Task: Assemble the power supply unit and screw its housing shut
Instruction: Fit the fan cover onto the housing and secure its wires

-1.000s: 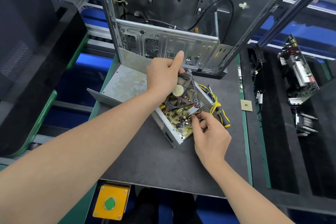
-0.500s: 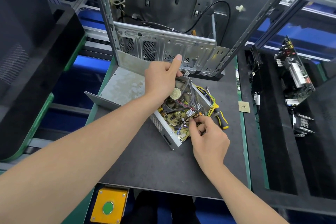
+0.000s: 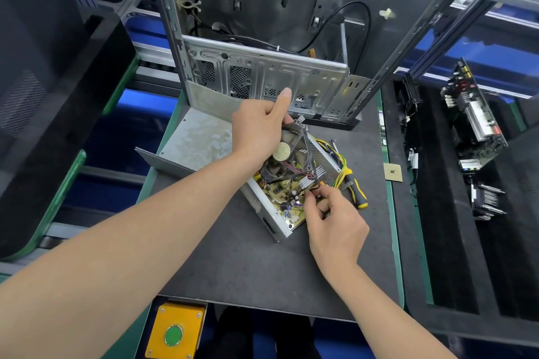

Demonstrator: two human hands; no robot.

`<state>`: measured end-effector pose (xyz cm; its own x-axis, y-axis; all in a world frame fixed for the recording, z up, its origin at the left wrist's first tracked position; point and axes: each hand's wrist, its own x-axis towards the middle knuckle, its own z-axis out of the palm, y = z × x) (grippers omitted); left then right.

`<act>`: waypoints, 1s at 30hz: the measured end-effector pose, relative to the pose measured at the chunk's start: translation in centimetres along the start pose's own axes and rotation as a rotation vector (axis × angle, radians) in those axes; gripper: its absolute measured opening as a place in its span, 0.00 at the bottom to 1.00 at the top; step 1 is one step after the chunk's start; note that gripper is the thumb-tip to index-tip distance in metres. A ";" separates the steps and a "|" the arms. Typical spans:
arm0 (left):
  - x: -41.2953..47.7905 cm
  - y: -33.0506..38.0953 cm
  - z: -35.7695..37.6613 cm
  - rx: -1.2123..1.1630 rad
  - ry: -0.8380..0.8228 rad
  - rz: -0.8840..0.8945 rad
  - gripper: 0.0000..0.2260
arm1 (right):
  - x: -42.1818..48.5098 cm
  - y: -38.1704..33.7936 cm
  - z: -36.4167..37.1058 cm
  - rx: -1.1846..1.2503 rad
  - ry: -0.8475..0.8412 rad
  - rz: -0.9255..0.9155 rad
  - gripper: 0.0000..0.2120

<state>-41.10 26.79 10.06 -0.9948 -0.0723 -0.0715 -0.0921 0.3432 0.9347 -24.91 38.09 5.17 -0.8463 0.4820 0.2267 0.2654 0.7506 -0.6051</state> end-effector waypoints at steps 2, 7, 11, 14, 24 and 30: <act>0.0 0.0 0.0 -0.003 0.002 0.001 0.27 | 0.1 0.0 0.0 0.000 -0.003 0.001 0.02; 0.1 0.0 0.0 0.000 0.000 0.003 0.28 | 0.2 -0.2 0.1 0.047 -0.049 0.042 0.05; 0.1 -0.1 0.1 -0.001 -0.003 0.002 0.28 | 0.6 -0.2 -0.1 0.013 -0.100 0.112 0.06; 0.1 -0.2 0.1 0.005 -0.004 0.005 0.27 | 1.2 -0.2 -0.4 -0.020 -0.158 0.150 0.07; 0.1 -0.4 0.2 -0.017 -0.022 0.038 0.27 | 3.1 -1.3 -1.8 -0.163 -0.377 0.202 0.06; 0.1 -0.4 0.1 0.000 -0.021 0.041 0.28 | 3.9 -2.1 -2.1 -0.219 -0.442 0.238 0.05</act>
<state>-41.14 26.76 9.63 -0.9984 -0.0390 -0.0407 -0.0517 0.3459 0.9369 -27.77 39.35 8.88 -0.8520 0.4496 -0.2682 0.5234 0.7433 -0.4166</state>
